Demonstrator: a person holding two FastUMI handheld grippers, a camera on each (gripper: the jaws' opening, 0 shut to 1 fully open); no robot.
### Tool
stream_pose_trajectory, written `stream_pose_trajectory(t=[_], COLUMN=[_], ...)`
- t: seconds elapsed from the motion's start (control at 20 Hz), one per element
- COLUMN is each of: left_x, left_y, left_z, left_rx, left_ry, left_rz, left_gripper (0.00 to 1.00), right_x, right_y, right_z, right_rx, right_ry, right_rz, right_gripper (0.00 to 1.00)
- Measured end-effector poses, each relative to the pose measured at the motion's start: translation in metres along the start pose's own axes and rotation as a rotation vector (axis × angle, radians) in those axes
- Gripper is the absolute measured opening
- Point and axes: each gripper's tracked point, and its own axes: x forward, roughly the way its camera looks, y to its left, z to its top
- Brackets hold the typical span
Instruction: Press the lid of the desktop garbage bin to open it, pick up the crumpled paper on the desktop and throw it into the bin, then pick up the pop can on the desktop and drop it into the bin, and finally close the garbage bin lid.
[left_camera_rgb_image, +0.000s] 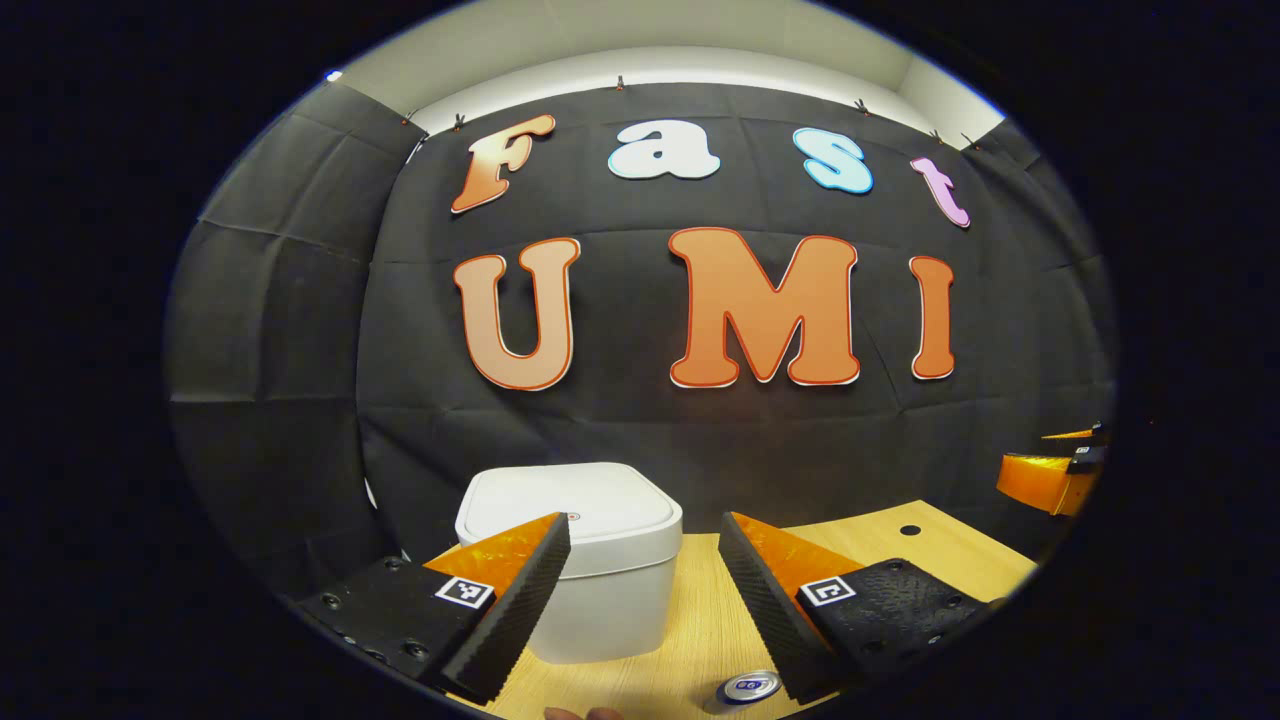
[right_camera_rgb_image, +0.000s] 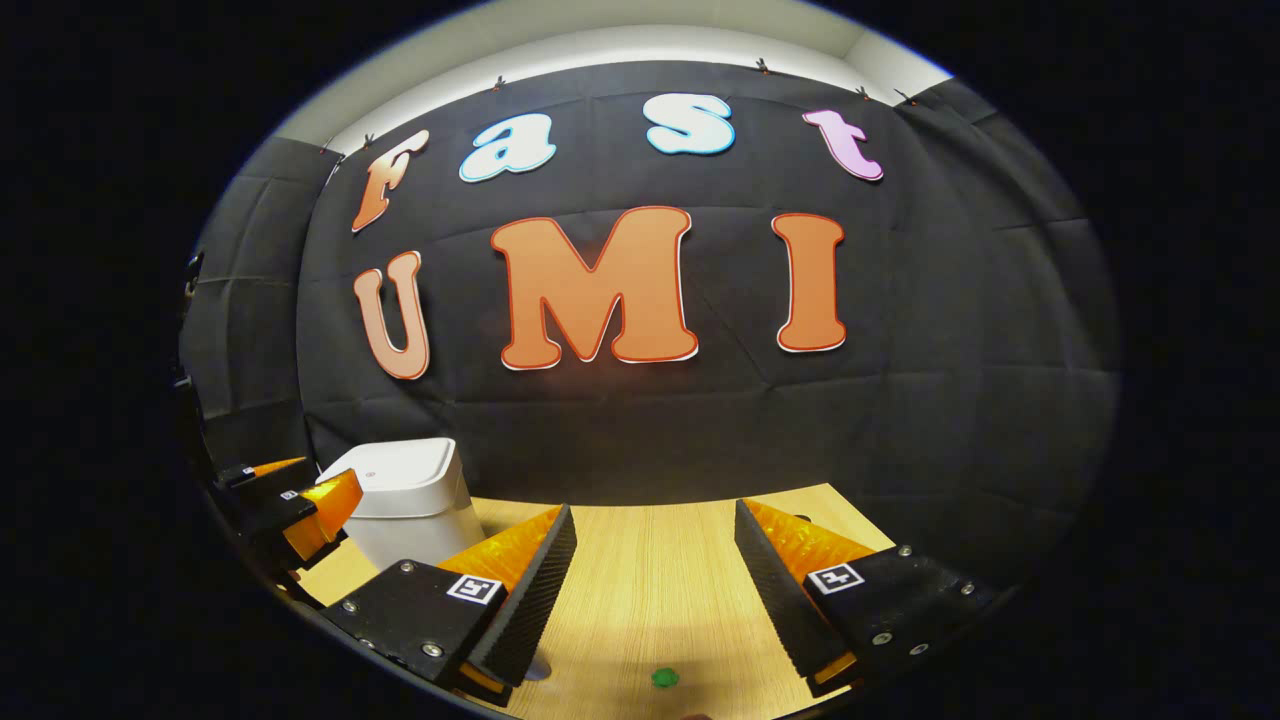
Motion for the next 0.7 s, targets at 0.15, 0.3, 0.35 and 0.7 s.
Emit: stream_pose_trajectory(t=[0.15, 0.3, 0.35, 0.7], left_x=[0.0, 0.001, 0.0, -0.002], left_y=[-0.008, -0.008, -0.008, 0.003], left_z=[0.01, 0.008, 0.008, 0.014], left_rx=[-0.01, -0.017, -0.033, -0.032], left_ry=[-0.013, 0.003, 0.003, 0.007], left_rz=[-0.026, -0.027, -0.026, -0.001], left_gripper=[0.95, 0.95, 0.95, 1.0], right_x=[-0.003, 0.0, 0.001, 0.003], right_y=[-0.005, -0.011, -0.012, -0.015], right_z=[0.005, 0.009, 0.009, 0.011], right_rx=[0.0, 0.017, 0.022, 0.022], right_ry=[-0.017, -0.025, -0.02, -0.014], right_rz=[-0.014, -0.018, -0.014, -0.008], right_gripper=[0.95, 0.95, 0.95, 0.95])
